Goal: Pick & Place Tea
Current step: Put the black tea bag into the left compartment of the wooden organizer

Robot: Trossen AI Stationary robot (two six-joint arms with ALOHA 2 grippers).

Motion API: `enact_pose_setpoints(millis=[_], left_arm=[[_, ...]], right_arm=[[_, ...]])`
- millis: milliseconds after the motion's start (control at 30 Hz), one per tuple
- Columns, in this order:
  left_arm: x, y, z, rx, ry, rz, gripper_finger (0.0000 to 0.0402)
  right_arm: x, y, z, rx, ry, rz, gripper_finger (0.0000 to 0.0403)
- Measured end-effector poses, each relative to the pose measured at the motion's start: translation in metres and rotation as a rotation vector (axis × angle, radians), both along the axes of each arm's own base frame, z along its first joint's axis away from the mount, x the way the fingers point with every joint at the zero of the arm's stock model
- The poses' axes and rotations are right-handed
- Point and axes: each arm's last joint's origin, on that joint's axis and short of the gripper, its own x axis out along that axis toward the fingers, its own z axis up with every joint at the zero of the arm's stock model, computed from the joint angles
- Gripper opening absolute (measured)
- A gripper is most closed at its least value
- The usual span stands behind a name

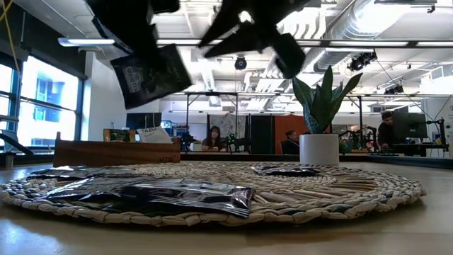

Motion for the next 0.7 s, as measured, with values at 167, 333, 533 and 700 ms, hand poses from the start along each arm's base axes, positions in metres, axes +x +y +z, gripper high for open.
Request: enact_pose_setpoints(millis=[167, 333, 533, 700], left_arm=[[-0.036, 0.020, 0.031, 0.173, -0.041, 0.226, 0.0005], [-0.086, 0.042, 0.055, 0.320, -0.122, 0.529, 0.0005], [-0.134, 0.056, 0.012, 0.271, -0.226, 0.815, 0.0005], [-0.144, 0.068, -0.034, 0.230, -0.307, 1.008, 0.0005]], right_arm=[[-0.018, -0.037, 0.013, 0.351, 0.125, -0.095, 0.0056], [-0.022, -0.063, 0.018, 0.634, 0.174, -0.139, 0.0050], [-0.019, -0.075, 0.014, 0.648, 0.177, -0.175, 0.0050], [-0.017, -0.075, 0.017, 0.658, 0.134, -0.158, 0.0046]])
